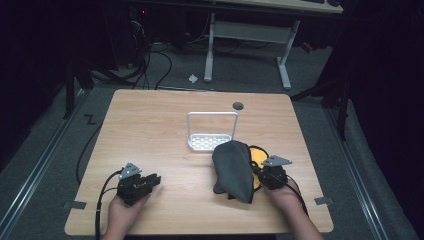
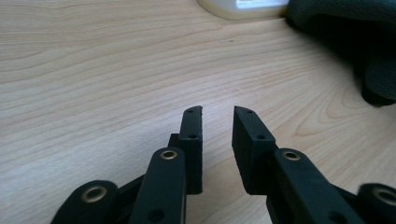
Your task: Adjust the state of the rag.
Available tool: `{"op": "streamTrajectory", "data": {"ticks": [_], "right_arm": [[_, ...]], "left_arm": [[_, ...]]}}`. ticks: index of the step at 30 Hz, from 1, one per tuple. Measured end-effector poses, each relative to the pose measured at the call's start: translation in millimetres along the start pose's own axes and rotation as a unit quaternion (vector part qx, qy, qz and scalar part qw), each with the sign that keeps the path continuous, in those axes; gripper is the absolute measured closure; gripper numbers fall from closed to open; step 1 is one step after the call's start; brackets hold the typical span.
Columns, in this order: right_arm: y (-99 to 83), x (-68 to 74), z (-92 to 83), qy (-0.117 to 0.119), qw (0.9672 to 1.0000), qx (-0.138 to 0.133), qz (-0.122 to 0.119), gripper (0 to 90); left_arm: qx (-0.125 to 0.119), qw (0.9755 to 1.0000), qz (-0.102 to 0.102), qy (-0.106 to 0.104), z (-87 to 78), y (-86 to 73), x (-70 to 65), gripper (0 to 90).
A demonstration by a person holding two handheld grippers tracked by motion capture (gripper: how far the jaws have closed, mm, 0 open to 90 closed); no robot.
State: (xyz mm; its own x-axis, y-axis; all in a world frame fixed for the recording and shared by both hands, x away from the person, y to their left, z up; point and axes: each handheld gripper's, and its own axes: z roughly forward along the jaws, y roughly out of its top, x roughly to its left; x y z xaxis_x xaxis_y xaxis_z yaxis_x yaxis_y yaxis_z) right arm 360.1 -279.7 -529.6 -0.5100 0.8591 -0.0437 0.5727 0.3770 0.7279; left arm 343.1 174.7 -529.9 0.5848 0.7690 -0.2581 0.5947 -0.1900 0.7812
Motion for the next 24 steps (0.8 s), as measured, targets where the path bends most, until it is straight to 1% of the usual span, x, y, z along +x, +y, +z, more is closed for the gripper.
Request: {"op": "streamTrajectory", "data": {"ticks": [1, 2, 3, 4, 5, 6, 7, 10, 11, 14, 16, 17, 18, 20, 22, 23, 24], "right_arm": [[0.1, 4.2, 0.2, 0.006, 1.0000, -0.001, -0.005, 90.0], [0.2, 6.3, 0.3, 0.008, 0.9999, -0.002, -0.010, 90.0], [0.2, 6.3, 0.3, 0.008, 0.9999, -0.002, -0.010, 90.0], [0.4, 8.9, 0.2, 0.010, 0.9999, -0.001, -0.012, 90.0], [0.7, 11.2, 0.4, 0.014, 0.9998, -0.001, -0.016, 90.0], [1.5, 16.8, 0.8, 0.020, 0.9995, -0.001, -0.025, 90.0], [1.5, 16.8, 0.8, 0.020, 0.9995, -0.001, -0.025, 90.0], [3.5, 25.3, 2.3, 0.031, 0.9989, -0.001, -0.034, 90.0], [3.5, 25.3, 2.3, 0.031, 0.9989, -0.001, -0.034, 90.0], [4.9, 31.1, 3.5, 0.041, 0.9983, -0.002, -0.041, 89.9], [5.7, 35.3, 4.2, 0.045, 0.9979, -0.002, -0.046, 89.9], [6.0, 36.7, 4.4, 0.046, 0.9978, -0.002, -0.047, 89.8], [6.7, 40.0, 5.0, 0.051, 0.9974, -0.002, -0.051, 89.8], [7.1, 42.0, 5.1, 0.053, 0.9972, -0.001, -0.054, 89.7], [7.6, 44.3, 5.7, 0.057, 0.9967, -0.002, -0.058, 89.7], [8.0, 47.2, 6.0, 0.061, 0.9963, -0.002, -0.062, 89.6], [8.0, 47.2, 6.0, 0.061, 0.9963, -0.002, -0.062, 89.6]], "left_arm": [[0.001, 1.0000, 0.003, -0.002, 0.9, 0.2, -2.1, 73.3], [0.002, 0.9999, 0.008, -0.007, 2.7, 0.7, -7.1, 73.2], [0.002, 0.9999, 0.008, -0.007, 2.7, 0.7, -7.1, 73.0], [0.002, 0.9999, 0.010, -0.011, 3.6, 1.1, -9.9, 73.0], [0.002, 0.9998, 0.013, -0.015, 4.9, 1.6, -13.5, 72.4], [0.003, 0.9996, 0.019, -0.021, 6.9, 2.3, -19.2, 71.4], [0.003, 0.9996, 0.019, -0.021, 6.9, 2.3, -19.2, 71.2], [0.002, 0.9991, 0.029, -0.030, 10.1, 3.0, -29.6, 70.1], [0.002, 0.9989, 0.032, -0.033, 11.1, 3.3, -32.9, 70.1], [0.001, 0.9982, 0.041, -0.043, 13.6, 4.7, -43.3, 68.2], [-0.001, 0.9976, 0.047, -0.051, 14.3, 6.1, -51.2, 66.2], [-0.005, 0.9967, 0.054, -0.060, 14.4, 7.9, -60.3, 65.1], [-0.006, 0.9964, 0.057, -0.062, 14.2, 8.4, -62.7, 63.7], [-0.012, 0.9956, 0.063, -0.067, 13.2, 10.2, -70.6, 62.6], [-0.021, 0.9942, 0.077, -0.072, 10.3, 13.4, -81.4, 62.0], [-0.027, 0.9936, 0.080, -0.075, 8.7, 14.7, -86.1, 60.8], [-0.031, 0.9930, 0.084, -0.077, 7.6, 15.7, -89.4, 60.8]]}}
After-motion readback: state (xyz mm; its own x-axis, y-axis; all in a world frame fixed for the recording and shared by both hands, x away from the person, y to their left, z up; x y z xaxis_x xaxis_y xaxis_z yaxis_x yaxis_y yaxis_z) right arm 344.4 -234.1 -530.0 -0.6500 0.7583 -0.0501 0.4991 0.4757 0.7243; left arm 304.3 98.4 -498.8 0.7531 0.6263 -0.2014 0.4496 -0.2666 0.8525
